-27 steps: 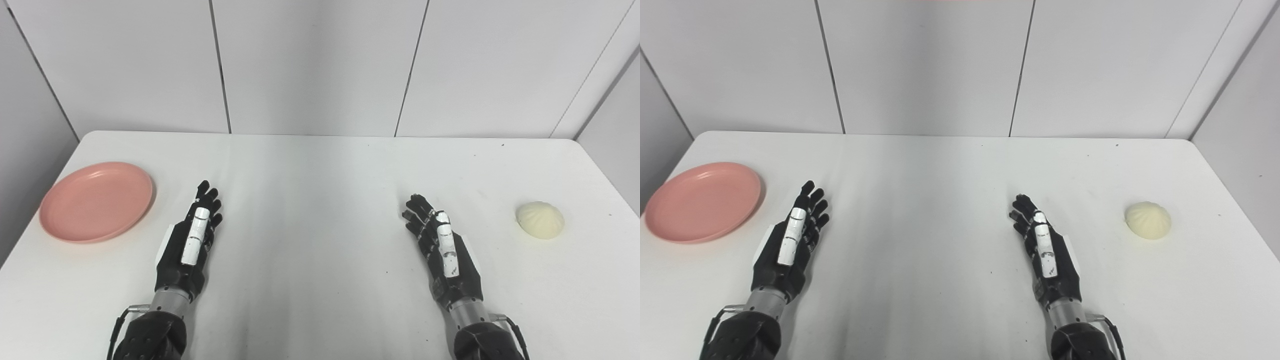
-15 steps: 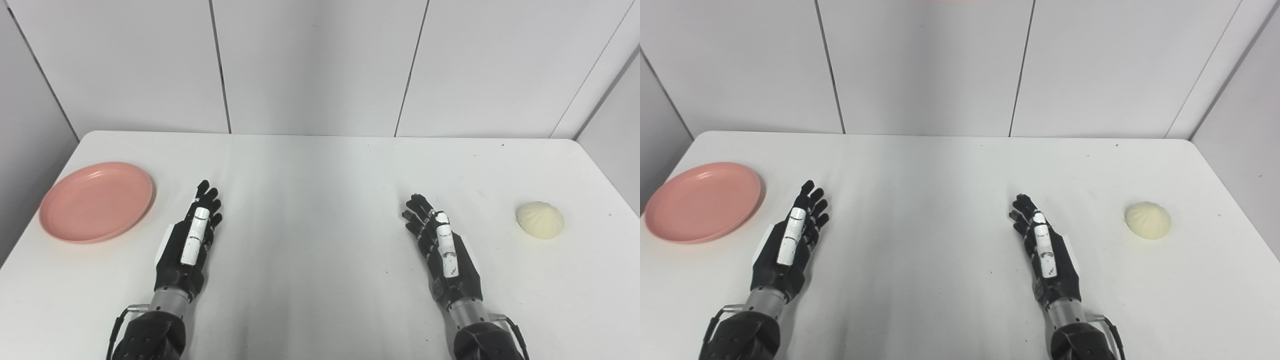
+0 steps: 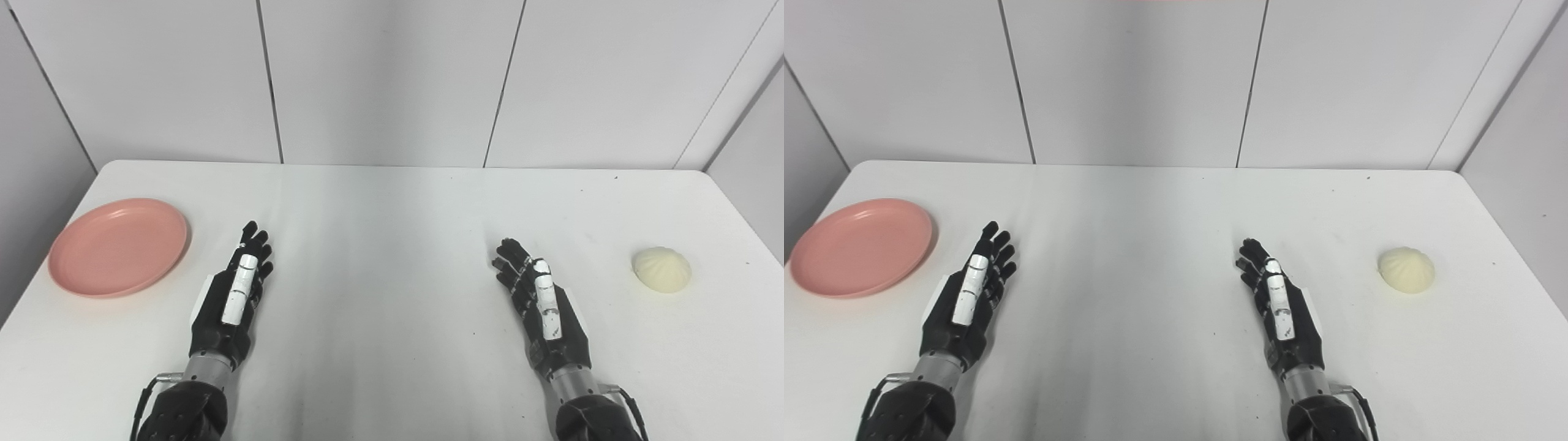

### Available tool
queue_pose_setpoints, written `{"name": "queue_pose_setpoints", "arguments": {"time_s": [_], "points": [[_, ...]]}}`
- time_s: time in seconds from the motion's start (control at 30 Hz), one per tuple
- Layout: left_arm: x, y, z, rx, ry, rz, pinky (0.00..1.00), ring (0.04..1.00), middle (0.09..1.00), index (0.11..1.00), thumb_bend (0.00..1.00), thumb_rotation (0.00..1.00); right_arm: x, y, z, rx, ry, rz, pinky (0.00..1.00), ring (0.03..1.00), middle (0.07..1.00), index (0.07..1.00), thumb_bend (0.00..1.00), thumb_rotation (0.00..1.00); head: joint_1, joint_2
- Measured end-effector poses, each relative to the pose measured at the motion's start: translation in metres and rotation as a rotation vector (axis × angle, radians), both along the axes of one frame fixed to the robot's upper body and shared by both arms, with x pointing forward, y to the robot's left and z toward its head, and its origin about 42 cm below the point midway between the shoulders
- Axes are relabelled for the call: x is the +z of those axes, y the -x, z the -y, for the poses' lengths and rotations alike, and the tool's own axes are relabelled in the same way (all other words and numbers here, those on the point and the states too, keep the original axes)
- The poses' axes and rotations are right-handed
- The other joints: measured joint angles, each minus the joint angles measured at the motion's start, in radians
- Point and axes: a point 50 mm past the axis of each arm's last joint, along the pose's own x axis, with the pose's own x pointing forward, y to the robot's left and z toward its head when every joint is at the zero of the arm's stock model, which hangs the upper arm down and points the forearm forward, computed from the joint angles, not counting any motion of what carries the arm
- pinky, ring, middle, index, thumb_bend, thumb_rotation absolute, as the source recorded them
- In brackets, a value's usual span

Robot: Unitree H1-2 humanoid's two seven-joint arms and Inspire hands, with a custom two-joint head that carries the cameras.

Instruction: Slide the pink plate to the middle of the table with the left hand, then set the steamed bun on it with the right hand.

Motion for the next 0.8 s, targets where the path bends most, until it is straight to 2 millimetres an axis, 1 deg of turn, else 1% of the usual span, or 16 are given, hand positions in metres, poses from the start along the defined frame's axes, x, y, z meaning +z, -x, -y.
{"name": "queue_pose_setpoints", "arguments": {"time_s": [0.2,0.27,0.3,0.37,0.43,0.5,0.57,0.63,0.67,0.7,0.77,0.8], "points": [[-0.004,-0.001,0.002,-0.003,-0.005,-0.013,1.00,0.999,1.000,1.000,0.77,0.85,-0.001,-0.001,0.001,0.000,0.003,0.001,0.94,0.884,0.895,0.863,0.81,0.96,0.012,-0.012],[-0.005,-0.001,0.002,-0.003,-0.004,-0.017,1.00,1.000,1.000,1.000,0.76,0.86,-0.001,-0.001,0.001,-0.001,0.003,0.006,0.94,0.882,0.895,0.865,0.82,0.96,0.028,-0.028],[-0.006,-0.001,0.003,-0.003,-0.004,-0.022,1.00,1.000,1.000,1.000,0.76,0.86,-0.002,-0.001,0.001,-0.002,0.003,0.009,0.94,0.882,0.896,0.865,0.82,0.96,0.028,-0.028],[-0.008,-0.002,0.005,-0.005,-0.002,-0.027,1.00,0.995,1.000,1.000,0.74,0.87,-0.003,-0.002,0.001,-0.002,0.003,0.010,0.95,0.886,0.898,0.866,0.82,0.96,0.057,-0.046],[-0.009,-0.002,0.007,-0.002,-0.014,-0.022,1.00,0.990,1.000,1.000,0.73,0.88,-0.003,-0.003,0.002,0.000,0.002,0.012,0.96,0.888,0.901,0.870,0.82,0.95,0.063,-0.049],[-0.009,-0.002,0.009,0.001,-0.022,-0.019,1.00,0.988,1.000,1.000,0.71,0.89,-0.004,-0.004,0.004,0.006,0.000,0.017,0.97,0.892,0.905,0.877,0.82,0.95,0.098,-0.064],[-0.010,-0.003,0.012,0.005,-0.027,-0.016,1.00,0.986,0.999,1.000,0.70,0.89,-0.004,-0.005,0.007,0.010,-0.005,0.023,0.97,0.892,0.906,0.877,0.83,0.95,0.098,-0.064],[-0.012,-0.005,0.015,0.005,-0.034,-0.009,1.00,0.987,1.000,1.000,0.69,0.91,-0.005,-0.008,0.009,0.010,-0.007,0.023,0.96,0.896,0.909,0.877,0.83,0.96,0.139,-0.089],[-0.013,-0.006,0.017,0.003,-0.042,-0.006,1.00,0.988,1.000,1.000,0.69,0.91,-0.005,-0.010,0.010,0.013,-0.006,0.024,0.96,0.898,0.910,0.877,0.82,0.96,0.143,-0.092],[-0.013,-0.006,0.018,0.001,-0.046,-0.002,1.00,0.989,1.000,1.000,0.67,0.92,-0.005,-0.011,0.012,0.016,-0.004,0.026,0.96,0.900,0.911,0.879,0.82,0.96,0.164,-0.107],[-0.015,-0.008,0.020,-0.001,-0.048,0.005,1.00,0.996,1.000,1.000,0.65,0.93,-0.005,-0.013,0.015,0.019,-0.004,0.034,0.97,0.905,0.911,0.883,0.82,0.96,0.164,-0.107],[-0.016,-0.009,0.022,-0.002,-0.048,0.009,1.00,0.998,1.000,1.000,0.64,0.93,-0.005,-0.014,0.017,0.017,-0.005,0.038,0.97,0.906,0.911,0.884,0.82,0.96,0.184,-0.123]]}}
